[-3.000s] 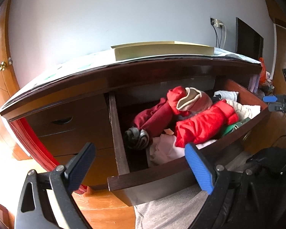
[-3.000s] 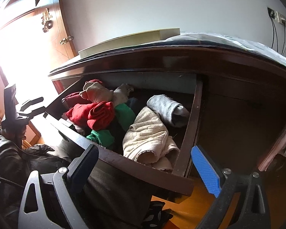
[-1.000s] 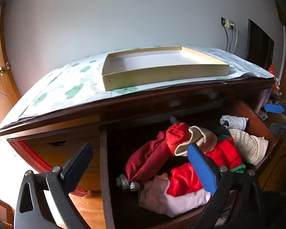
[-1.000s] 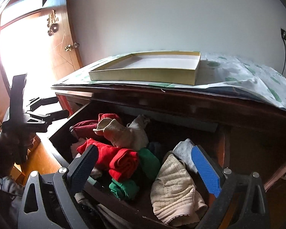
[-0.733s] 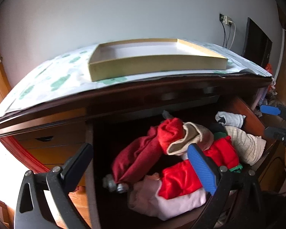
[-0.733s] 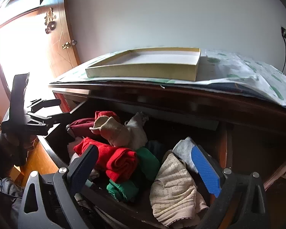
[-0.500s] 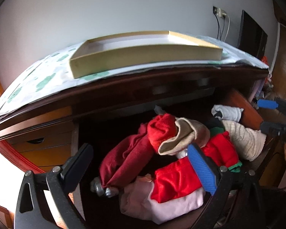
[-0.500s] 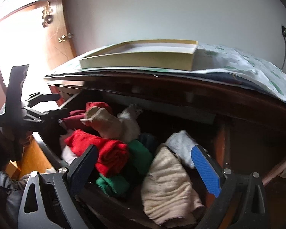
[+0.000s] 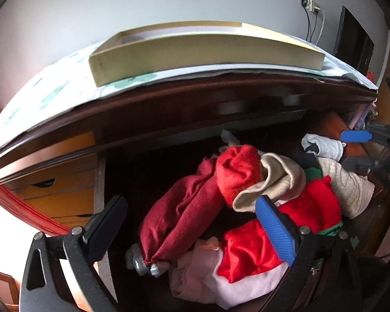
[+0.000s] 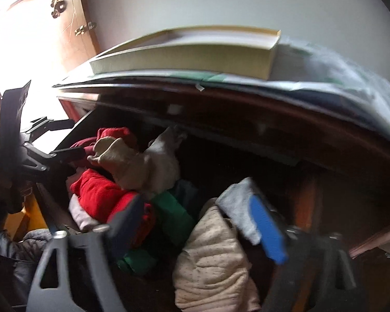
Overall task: Take underwear out of drawer
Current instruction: 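Grasp the red sock with the left tool while the right tool grasps the beige sock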
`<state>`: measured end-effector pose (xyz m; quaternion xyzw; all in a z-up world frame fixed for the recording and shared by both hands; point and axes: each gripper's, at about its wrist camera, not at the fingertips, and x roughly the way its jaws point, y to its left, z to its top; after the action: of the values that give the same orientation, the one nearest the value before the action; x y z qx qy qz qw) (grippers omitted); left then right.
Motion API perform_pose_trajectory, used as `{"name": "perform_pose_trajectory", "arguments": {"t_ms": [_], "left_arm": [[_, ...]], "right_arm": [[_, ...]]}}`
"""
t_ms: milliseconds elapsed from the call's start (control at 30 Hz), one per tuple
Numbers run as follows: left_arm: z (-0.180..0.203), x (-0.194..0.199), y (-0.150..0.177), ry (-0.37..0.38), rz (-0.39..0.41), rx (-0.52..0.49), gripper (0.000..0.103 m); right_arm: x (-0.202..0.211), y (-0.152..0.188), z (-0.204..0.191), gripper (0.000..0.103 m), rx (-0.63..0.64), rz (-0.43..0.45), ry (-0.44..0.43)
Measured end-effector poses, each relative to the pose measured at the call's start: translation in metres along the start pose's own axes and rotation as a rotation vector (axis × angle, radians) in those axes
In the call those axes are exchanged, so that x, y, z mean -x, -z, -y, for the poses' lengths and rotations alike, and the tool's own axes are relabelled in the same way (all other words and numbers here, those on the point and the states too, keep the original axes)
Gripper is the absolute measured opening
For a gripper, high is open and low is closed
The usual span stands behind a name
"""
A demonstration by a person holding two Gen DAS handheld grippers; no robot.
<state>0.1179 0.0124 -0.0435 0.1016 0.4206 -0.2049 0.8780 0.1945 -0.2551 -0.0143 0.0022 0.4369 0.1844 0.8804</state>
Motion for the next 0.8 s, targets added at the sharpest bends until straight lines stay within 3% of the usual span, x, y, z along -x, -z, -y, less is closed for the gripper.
{"name": "perform_pose_trajectory", "arguments": {"t_ms": [367, 667, 700, 767, 800], "left_arm": [[-0.008, -0.002, -0.006, -0.027, -0.007, -0.005, 0.101], [-0.017, 0.006, -0.001, -0.033, 0.002, -0.013, 0.101], [-0.018, 0.007, -0.002, -0.033, 0.006, -0.013, 0.101], [-0.017, 0.007, -0.002, -0.026, 0.007, -0.013, 0.101], [-0.016, 0.007, -0.003, -0.023, 0.007, -0.014, 0.101]], "right_arm": [[-0.044, -0.036, -0.061, 0.077, 0.2, -0.139, -0.161], [-0.105, -0.055, -0.092, 0.076, 0.324, -0.29, -0.171], [-0.108, -0.056, -0.093, 0.076, 0.33, -0.288, -0.174], [-0.112, -0.057, -0.095, 0.055, 0.337, -0.285, -0.177], [-0.113, -0.057, -0.095, 0.054, 0.334, -0.288, -0.181]]}}
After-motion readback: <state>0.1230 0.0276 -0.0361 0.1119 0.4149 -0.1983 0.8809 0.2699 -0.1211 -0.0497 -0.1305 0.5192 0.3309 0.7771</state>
